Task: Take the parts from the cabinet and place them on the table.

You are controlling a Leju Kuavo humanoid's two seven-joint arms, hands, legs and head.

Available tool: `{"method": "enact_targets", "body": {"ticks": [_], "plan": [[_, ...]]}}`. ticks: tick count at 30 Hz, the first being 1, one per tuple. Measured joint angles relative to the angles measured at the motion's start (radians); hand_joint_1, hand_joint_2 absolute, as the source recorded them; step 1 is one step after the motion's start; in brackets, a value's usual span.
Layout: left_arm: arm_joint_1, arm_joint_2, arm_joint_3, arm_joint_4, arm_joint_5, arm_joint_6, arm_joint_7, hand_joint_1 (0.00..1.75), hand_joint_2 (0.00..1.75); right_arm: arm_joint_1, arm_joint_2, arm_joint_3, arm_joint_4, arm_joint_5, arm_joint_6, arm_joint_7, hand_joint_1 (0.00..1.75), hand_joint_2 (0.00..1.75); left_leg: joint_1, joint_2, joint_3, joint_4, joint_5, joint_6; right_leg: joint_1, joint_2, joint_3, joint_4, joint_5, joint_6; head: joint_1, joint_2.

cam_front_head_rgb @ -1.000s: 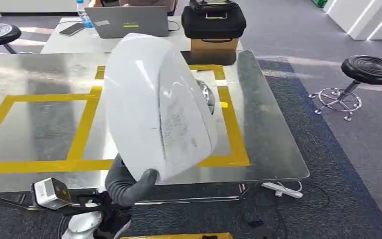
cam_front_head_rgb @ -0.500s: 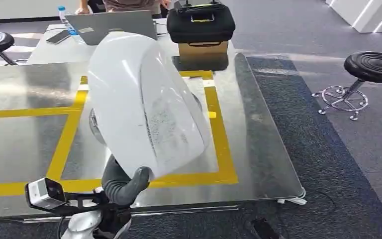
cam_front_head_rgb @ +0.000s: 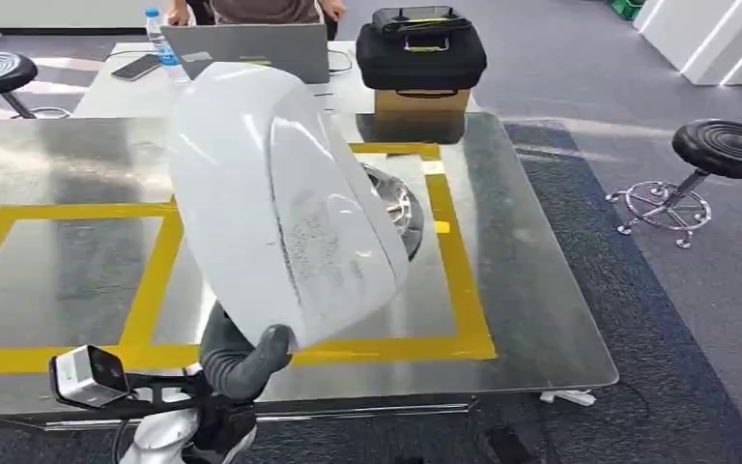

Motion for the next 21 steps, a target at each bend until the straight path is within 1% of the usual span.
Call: {"method": "enact_targets", "body": {"ticks": [1,2,3,4,5,6,7,8,9,10,11,12,13,14,15,16,17,18,19,20,21], "plan": [[0.000,0.000,0.000,0.000,0.000,0.000,0.000,1.75,1.75,0.000,0.000,0.000,0.000,0.000,0.000,-0.001,0.00,1.75,0.000,-0.002,0.002,0.000,-0.002,-0.001,0.000,0.000,0.034,-0.061,0.035,-0.002,-0.001,0.000],[-0.001,0.000,0.000,0.000,-0.006,0.005,0.003,1.75,1.75,-0.001,0.000,0.000,0.000,-0.001,0.000,-0.003,0.00,1.75,0.000,-0.003,0.006,0.000,-0.004,-0.004,0.000,0.000,0.086,-0.157,0.078,-0.004,0.000,0.000],[-0.001,0.000,0.000,0.000,-0.023,0.019,0.014,1.75,1.75,-0.002,0.000,0.000,0.000,-0.001,0.000,-0.005,0.00,1.75,0.000,-0.003,0.012,0.000,-0.009,-0.007,0.000,-0.001,0.140,-0.253,0.114,-0.008,0.000,0.000],[-0.001,0.000,0.000,0.000,-0.045,0.042,0.025,1.75,1.75,-0.003,0.000,0.000,0.000,-0.001,0.000,-0.006,0.00,1.75,-0.004,-0.003,0.012,0.001,-0.013,-0.013,0.002,0.000,0.163,-0.288,0.097,-0.011,0.000,0.000],[-0.002,0.000,0.001,0.001,-0.078,0.074,0.036,1.75,1.75,-0.004,0.000,0.000,0.000,-0.001,0.000,-0.007,0.00,1.75,-0.007,-0.004,0.011,0.003,-0.014,-0.018,0.004,0.002,0.164,-0.293,0.103,-0.019,-0.002,0.000],[-0.005,0.000,0.002,0.003,-0.116,0.109,0.044,1.75,1.75,-0.004,0.000,0.000,0.000,0.001,0.001,-0.007,0.00,1.75,-0.006,-0.004,0.011,-0.001,-0.012,-0.022,0.005,0.002,0.161,-0.291,0.103,-0.022,-0.003,0.000],[-0.008,-0.001,0.002,0.007,-0.153,0.138,0.052,1.75,1.75,-0.002,-0.001,0.000,0.000,0.004,0.003,-0.007,0.00,1.75,-0.004,-0.004,0.012,-0.007,-0.011,-0.027,0.008,0.002,0.159,-0.290,0.100,-0.028,-0.001,0.000],[-0.010,-0.002,0.002,0.011,-0.164,0.148,0.053,1.75,1.75,-0.003,-0.003,0.000,0.000,0.006,0.003,-0.007,0.00,1.75,-0.005,-0.004,0.014,-0.011,-0.013,-0.034,0.007,0.004,0.159,-0.295,0.101,-0.035,-0.001,0.000],[-0.013,-0.002,0.002,0.013,-0.169,0.154,0.053,1.75,1.75,-0.004,-0.003,0.000,0.000,0.010,0.003,-0.007,0.00,1.75,-0.003,-0.003,0.014,-0.007,-0.020,-0.042,-0.002,0.003,0.166,-0.304,0.105,-0.041,-0.002,0.000],[-0.016,-0.002,0.002,0.014,-0.172,0.159,0.053,1.75,1.75,-0.006,-0.003,0.000,0.000,0.012,0.003,-0.007,0.00,1.75,-0.004,-0.002,0.003,0.019,-0.037,-0.047,-0.002,0.004,0.169,-0.306,0.104,-0.046,-0.004,0.000],[-0.019,-0.002,0.003,0.017,-0.173,0.161,0.053,1.75,1.75,-0.007,-0.003,0.000,0.000,0.012,0.004,-0.007,0.00,1.75,-0.004,-0.002,-0.028,0.080,-0.070,-0.051,-0.003,0.003,0.170,-0.306,0.102,-0.048,-0.009,0.000],[-0.022,-0.002,0.003,0.020,-0.182,0.167,0.053,1.75,1.75,-0.007,-0.002,0.000,0.000,0.013,0.005,-0.007,0.00,1.75,-0.002,-0.002,-0.075,0.165,-0.108,-0.055,-0.002,0.003,0.171,-0.306,0.100,-0.051,-0.010,0.000],[-0.022,-0.002,0.004,0.024,-0.208,0.188,0.053,1.75,1.75,-0.007,-0.002,0.000,0.000,0.015,0.005,-0.006,0.00,1.75,-0.002,-0.002,-0.123,0.248,-0.137,-0.057,-0.002,0.002,0.171,-0.306,0.099,-0.052,-0.009,0.000],[-0.025,-0.002,0.005,0.027,-0.237,0.214,0.053,1.75,1.75,-0.007,-0.003,0.000,0.000,0.018,0.005,-0.005,0.00,1.75,-0.002,-0.002,-0.158,0.300,-0.143,-0.057,-0.002,0.002,0.171,-0.306,0.098,-0.053,-0.010,0.000],[-0.032,-0.002,0.008,0.034,-0.282,0.256,0.053,1.75,1.75,-0.007,-0.002,0.000,0.000,0.022,0.006,-0.003,0.00,1.75,-0.001,-0.002,-0.166,0.300,-0.121,-0.057,-0.003,0.002,0.174,-0.306,0.097,-0.053,-0.009,0.000],[-0.046,-0.002,0.011,0.039,-0.330,0.298,0.055,1.75,1.75,-0.008,-0.002,0.000,0.000,0.029,0.008,-0.002,0.00,1.75,0.000,-0.002,-0.156,0.261,-0.080,-0.057,-0.003,0.003,0.176,-0.306,0.095,-0.051,-0.010,0.000],[-0.066,-0.004,0.016,0.045,-0.378,0.341,0.062,1.75,1.75,-0.010,-0.002,0.003,0.000,0.035,0.011,0.001,0.00,1.75,0.000,-0.002,-0.128,0.191,-0.029,-0.055,-0.003,0.004,0.180,-0.306,0.094,-0.050,-0.009,0.000],[-0.094,-0.009,0.025,0.051,-0.424,0.381,0.075,1.75,1.75,-0.014,-0.002,0.006,0.000,0.041,0.012,0.006,0.00,1.75,0.001,0.000,-0.089,0.102,0.022,-0.055,-0.005,0.004,0.183,-0.306,0.092,-0.046,-0.010,0.000],[-0.127,-0.012,0.033,0.063,-0.469,0.420,0.090,1.75,1.75,-0.019,-0.002,0.008,0.000,0.048,0.015,0.010,0.00,1.75,0.003,0.003,-0.057,0.031,0.047,-0.056,-0.002,0.005,0.184,-0.305,0.091,-0.040,-0.011,0.000],[-0.153,-0.021,0.043,0.073,-0.488,0.441,0.098,1.75,1.75,-0.025,-0.002,0.009,0.000,0.052,0.015,0.014,0.00,1.75,0.003,-0.002,-0.049,-0.002,0.035,-0.049,0.004,0.006,0.178,-0.295,0.085,-0.033,-0.015,0.000],[-0.171,-0.026,0.052,0.080,-0.497,0.451,0.102,1.75,1.75,-0.029,-0.002,0.012,0.000,0.053,0.016,0.017,0.00,1.75,0.001,-0.004,-0.053,0.005,0.037,-0.041,0.004,0.006,0.177,-0.301,0.088,-0.028,-0.008,0.000]]}}
